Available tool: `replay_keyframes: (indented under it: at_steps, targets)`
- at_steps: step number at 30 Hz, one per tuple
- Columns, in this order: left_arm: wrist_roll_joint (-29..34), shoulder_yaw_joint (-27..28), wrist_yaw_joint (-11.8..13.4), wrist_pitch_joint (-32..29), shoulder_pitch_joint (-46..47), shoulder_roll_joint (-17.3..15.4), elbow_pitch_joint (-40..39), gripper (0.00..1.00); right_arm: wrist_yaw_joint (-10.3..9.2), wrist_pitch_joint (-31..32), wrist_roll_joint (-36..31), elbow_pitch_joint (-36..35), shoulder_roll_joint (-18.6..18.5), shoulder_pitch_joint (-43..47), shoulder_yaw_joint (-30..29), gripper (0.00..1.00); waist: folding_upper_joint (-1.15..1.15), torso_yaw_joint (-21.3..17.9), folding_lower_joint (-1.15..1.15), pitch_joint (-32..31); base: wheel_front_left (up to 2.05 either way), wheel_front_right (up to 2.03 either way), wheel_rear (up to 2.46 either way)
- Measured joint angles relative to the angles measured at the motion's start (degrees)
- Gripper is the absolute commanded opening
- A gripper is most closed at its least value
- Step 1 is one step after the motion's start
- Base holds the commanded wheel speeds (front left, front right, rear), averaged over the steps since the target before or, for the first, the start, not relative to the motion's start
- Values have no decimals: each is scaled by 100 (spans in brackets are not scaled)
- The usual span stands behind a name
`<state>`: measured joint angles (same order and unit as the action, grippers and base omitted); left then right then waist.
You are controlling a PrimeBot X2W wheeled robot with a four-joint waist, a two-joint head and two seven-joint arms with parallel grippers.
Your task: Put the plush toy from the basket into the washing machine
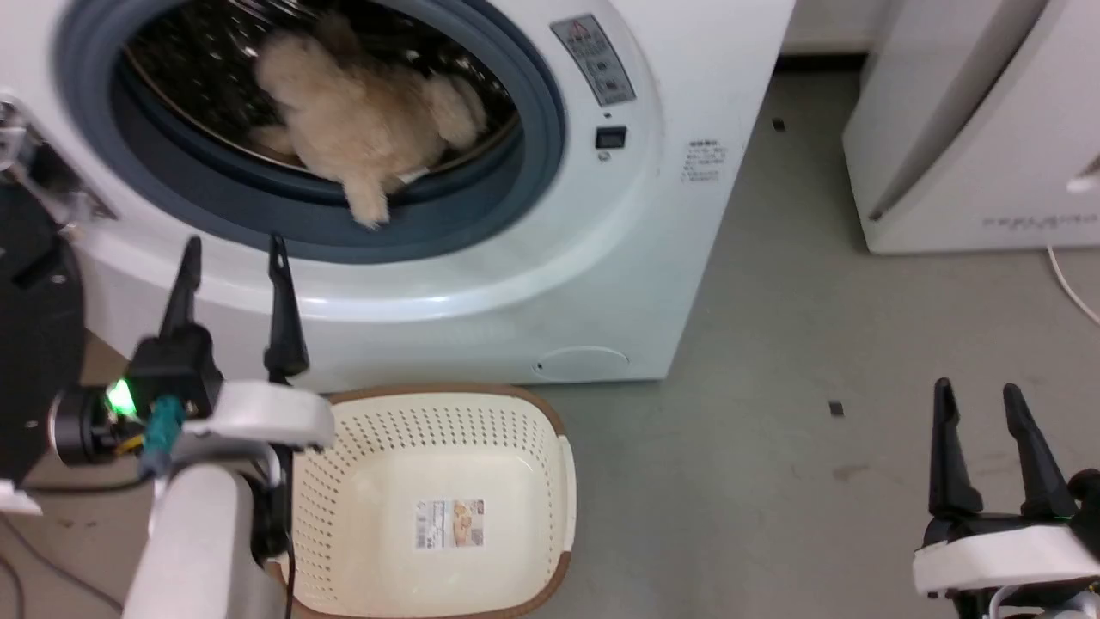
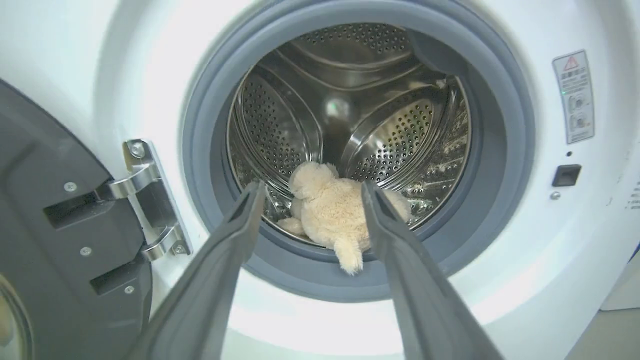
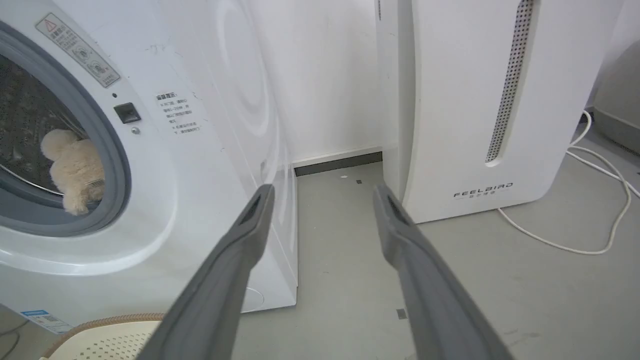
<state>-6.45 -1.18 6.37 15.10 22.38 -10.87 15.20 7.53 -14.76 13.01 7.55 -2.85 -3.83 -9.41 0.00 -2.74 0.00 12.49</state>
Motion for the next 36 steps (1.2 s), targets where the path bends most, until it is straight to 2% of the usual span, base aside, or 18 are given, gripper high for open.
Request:
replay_keyframes:
  at_steps: [6, 12, 22, 28, 29, 36]
  targets:
    - [214, 55, -115, 0, -689, 285, -485, 100, 1, 1, -350, -399, 1, 241, 231, 100, 0, 212, 0, -378, 0, 0, 0]
    - [420, 25, -175, 0, -1355, 417, -680, 100, 0, 0, -602, -793, -1, 438, 399, 100, 0, 417, 0, -773, 0, 0, 0]
    - [436, -135, -354, 0, -2108, 541, -787, 100, 1, 1, -648, -1023, 0, 771, 460, 100, 0, 534, -1, -1201, 0, 0, 0]
    - [422, -156, -428, 0, -2194, 631, -816, 100, 1, 1, -580, -1018, 0, 867, 453, 100, 0, 574, -1, -1263, 0, 0, 0]
    - [416, -154, -438, 0, -2204, 635, -816, 0, 1, 1, -581, -1016, 0, 867, 450, 0, 0, 576, -1, -1261, 0, 0, 0]
    - [417, -153, -437, -32, -2204, 637, -813, 0, 1, 14, -581, -1014, 0, 860, 460, 0, 0, 567, 0, -1263, 0, 0, 0]
